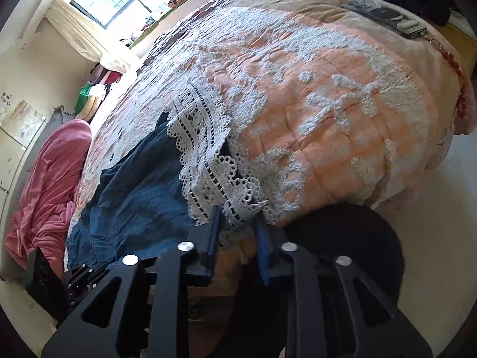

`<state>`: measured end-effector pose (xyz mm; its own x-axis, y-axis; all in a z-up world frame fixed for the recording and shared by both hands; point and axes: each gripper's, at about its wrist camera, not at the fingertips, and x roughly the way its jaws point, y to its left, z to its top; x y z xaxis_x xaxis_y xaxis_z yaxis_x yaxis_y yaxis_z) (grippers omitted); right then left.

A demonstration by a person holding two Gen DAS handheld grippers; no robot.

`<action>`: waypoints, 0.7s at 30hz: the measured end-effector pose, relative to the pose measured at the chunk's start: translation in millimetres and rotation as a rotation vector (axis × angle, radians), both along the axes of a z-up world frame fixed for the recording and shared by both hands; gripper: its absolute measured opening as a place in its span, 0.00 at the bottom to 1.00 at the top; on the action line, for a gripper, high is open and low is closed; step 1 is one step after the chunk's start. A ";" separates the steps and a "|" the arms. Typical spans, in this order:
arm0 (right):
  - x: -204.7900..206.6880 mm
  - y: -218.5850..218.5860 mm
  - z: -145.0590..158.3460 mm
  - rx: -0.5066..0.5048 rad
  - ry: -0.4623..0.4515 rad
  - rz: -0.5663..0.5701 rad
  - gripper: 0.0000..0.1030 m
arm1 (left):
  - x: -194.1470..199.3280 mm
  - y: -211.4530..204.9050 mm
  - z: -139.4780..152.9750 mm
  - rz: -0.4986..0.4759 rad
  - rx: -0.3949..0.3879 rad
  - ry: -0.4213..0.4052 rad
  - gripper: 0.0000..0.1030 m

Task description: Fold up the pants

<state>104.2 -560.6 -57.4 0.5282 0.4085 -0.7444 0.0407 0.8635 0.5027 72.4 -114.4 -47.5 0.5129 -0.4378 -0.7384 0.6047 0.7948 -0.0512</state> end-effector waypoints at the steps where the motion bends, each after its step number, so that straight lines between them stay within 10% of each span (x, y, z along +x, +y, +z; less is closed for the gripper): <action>1: -3.0 -3.7 4.9 -0.018 -0.016 -0.013 0.34 | -1.1 0.3 -0.3 -0.002 0.002 -0.004 0.04; 9: -3.3 18.6 33.9 -0.057 -0.126 0.082 0.34 | -10.9 -5.8 -0.7 -0.030 0.013 -0.014 0.09; 21: 13.2 38.2 -5.2 -0.057 -0.013 0.150 0.35 | -32.3 1.5 19.3 -0.026 -0.028 -0.044 0.28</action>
